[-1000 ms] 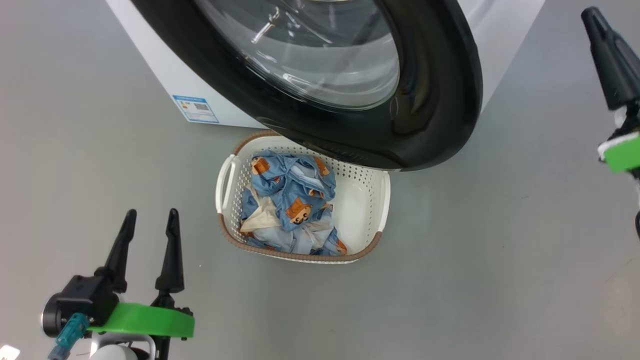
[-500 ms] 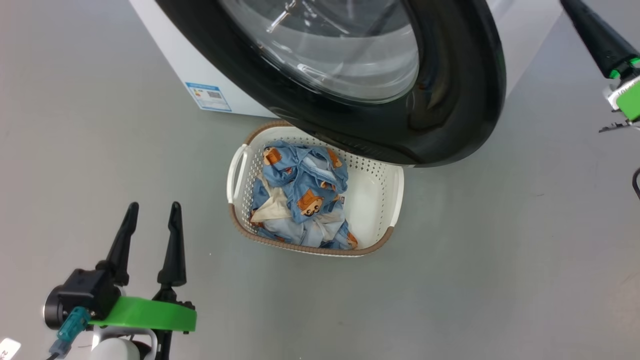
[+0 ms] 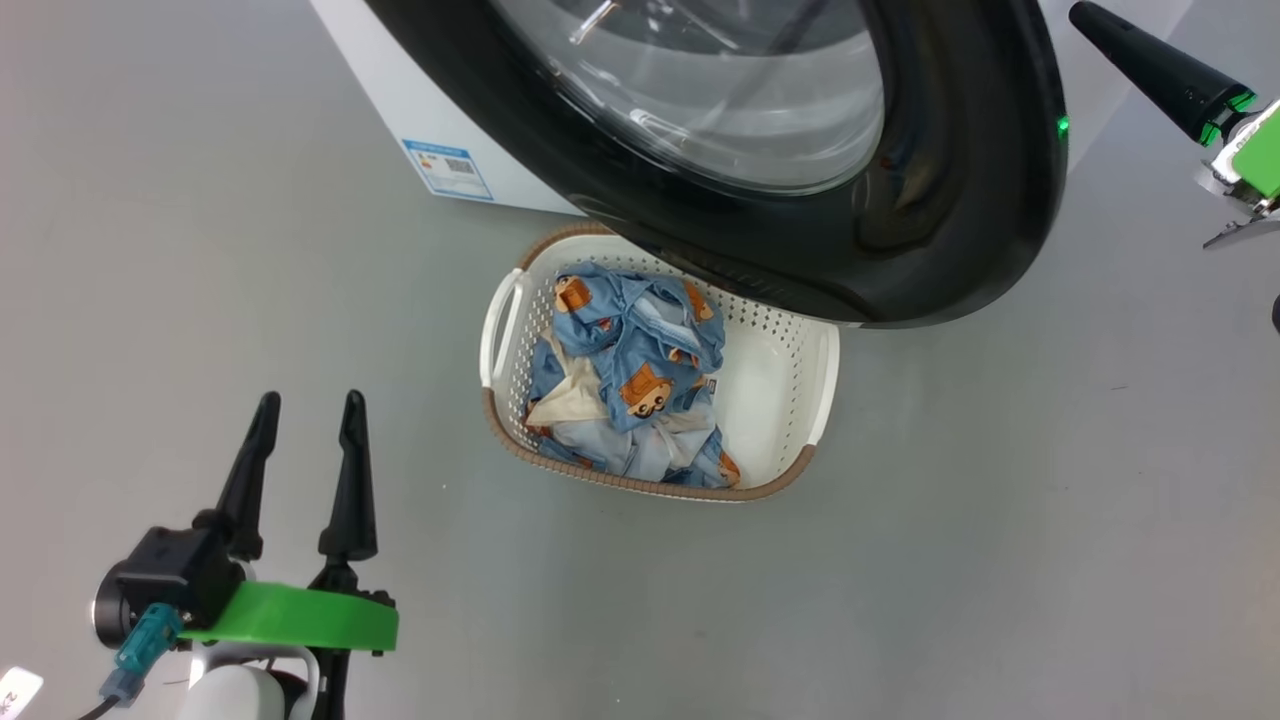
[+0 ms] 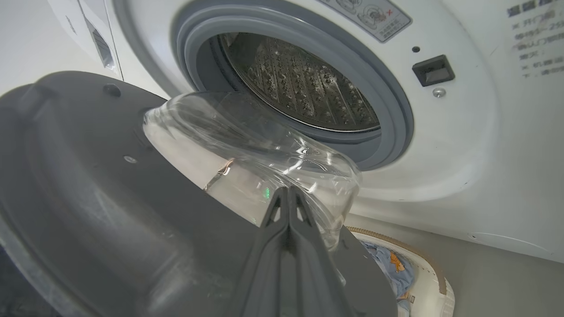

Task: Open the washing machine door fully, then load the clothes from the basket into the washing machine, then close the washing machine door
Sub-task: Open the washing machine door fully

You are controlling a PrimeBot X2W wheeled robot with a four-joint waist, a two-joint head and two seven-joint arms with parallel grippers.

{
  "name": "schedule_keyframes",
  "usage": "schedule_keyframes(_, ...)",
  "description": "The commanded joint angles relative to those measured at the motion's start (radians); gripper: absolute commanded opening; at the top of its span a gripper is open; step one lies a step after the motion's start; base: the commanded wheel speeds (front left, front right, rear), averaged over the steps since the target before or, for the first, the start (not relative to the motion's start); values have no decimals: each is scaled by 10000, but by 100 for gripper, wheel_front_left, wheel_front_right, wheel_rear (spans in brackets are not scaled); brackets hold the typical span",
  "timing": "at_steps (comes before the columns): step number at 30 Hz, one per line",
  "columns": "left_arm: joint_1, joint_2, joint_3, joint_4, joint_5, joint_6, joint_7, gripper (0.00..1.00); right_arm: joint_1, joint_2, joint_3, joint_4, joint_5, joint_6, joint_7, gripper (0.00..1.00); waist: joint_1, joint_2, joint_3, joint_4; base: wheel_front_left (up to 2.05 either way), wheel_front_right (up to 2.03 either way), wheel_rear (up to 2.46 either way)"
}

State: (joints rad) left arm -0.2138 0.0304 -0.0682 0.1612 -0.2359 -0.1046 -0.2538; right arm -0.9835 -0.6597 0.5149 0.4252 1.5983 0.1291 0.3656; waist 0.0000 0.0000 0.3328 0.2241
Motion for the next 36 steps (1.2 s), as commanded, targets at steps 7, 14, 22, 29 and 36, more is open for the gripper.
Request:
schedule_keyframes(7, -260, 198, 240, -317, -152, 165, -80, 100, -257, 29, 139, 257, 458, 16, 834, 0, 0, 0, 120, 166, 0, 0, 0)
schedule_keyframes(14, -217, 198, 195, -303, -218, 220, -80, 100, -142, 106, 126, 261, 825, 16, 1513, 0, 0, 0, 47, 277, 0, 0, 0)
schedule_keyframes(22, -136, 198, 266, -260, -169, 213, -80, 100, 294, 259, 166, 18, 1185, 16, 2248, 0, 0, 0, -161, 306, 0, 0, 0)
schedule_keyframes(29, -22, 198, 333, -159, -129, 188, -80, 100, 820, 421, 320, -258, 1432, 16, 2823, 0, 0, 0, -471, 303, 0, 0, 0)
schedule_keyframes(36, 130, 198, 366, -107, -56, 150, -80, 100, 1524, 743, 387, -863, 1541, 16, 2953, 0, 0, 0, -828, 398, 0, 0, 0)
